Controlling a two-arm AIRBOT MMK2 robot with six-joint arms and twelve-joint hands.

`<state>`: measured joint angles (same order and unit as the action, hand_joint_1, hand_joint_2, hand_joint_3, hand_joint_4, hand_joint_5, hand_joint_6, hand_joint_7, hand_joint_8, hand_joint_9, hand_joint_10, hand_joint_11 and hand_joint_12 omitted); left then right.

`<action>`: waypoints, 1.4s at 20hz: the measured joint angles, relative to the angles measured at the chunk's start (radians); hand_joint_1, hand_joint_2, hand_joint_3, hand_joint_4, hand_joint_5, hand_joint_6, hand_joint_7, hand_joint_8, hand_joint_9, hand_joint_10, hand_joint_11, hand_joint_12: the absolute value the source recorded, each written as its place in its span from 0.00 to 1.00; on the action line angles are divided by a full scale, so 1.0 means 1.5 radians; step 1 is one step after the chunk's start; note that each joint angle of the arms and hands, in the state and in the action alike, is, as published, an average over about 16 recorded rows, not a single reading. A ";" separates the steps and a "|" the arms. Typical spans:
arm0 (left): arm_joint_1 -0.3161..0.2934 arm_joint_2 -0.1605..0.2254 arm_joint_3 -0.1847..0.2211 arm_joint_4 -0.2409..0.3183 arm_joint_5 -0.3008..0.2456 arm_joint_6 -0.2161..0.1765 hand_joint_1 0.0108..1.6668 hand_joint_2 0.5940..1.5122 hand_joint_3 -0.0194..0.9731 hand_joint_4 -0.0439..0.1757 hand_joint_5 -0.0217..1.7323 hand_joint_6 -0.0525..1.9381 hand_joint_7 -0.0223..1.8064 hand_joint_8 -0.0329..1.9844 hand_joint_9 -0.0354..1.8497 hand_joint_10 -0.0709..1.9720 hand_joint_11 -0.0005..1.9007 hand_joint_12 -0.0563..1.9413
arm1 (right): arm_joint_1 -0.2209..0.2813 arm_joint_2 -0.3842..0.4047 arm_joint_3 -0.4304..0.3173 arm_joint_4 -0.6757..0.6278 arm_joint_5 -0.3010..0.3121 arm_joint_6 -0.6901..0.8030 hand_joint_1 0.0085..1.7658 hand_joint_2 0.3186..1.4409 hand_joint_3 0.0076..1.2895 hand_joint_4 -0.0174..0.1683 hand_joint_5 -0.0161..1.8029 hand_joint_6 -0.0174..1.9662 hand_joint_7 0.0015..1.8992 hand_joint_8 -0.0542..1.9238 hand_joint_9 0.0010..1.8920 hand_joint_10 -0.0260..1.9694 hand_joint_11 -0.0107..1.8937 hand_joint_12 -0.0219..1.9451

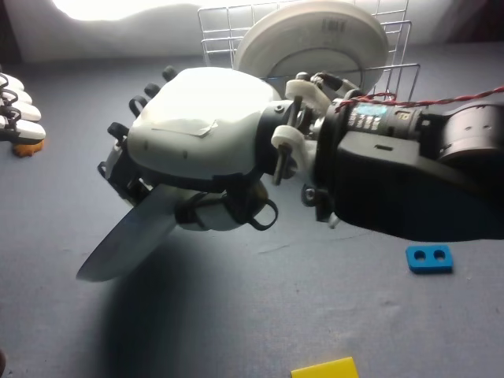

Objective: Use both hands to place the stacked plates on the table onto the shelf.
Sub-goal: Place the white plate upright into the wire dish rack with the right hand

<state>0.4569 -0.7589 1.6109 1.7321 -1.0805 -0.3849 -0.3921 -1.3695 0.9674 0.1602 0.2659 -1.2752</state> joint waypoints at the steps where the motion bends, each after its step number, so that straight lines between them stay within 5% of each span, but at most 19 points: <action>1: -0.002 -0.001 0.002 0.003 -0.002 -0.001 0.01 0.65 0.04 0.20 0.05 0.03 0.04 0.02 0.04 0.04 0.01 0.07 | 0.006 0.008 -0.008 0.004 -0.003 0.000 0.76 0.62 0.01 0.07 0.48 0.53 0.54 0.49 0.54 0.50 0.47 0.51; 13: -0.023 -0.007 0.010 0.024 -0.011 -0.012 0.00 0.65 0.04 0.20 0.06 0.03 0.04 0.02 0.04 0.04 0.01 0.09 | 0.100 0.108 -0.072 0.039 -0.074 0.053 0.77 0.62 0.01 0.06 0.48 0.52 0.55 0.47 0.54 0.50 0.48 0.51; 28: -0.019 -0.007 0.007 0.030 -0.014 -0.012 0.00 0.65 0.04 0.20 0.05 0.03 0.04 0.02 0.04 0.04 0.01 0.08 | 0.205 0.201 -0.067 -0.343 -0.152 0.630 0.77 0.62 0.01 0.06 0.48 0.51 0.54 0.49 0.53 0.51 0.48 0.51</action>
<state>0.4282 -0.7697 1.6208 1.7764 -1.1020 -0.4031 -0.0848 -1.0680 0.8675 -0.3543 0.0377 -0.3299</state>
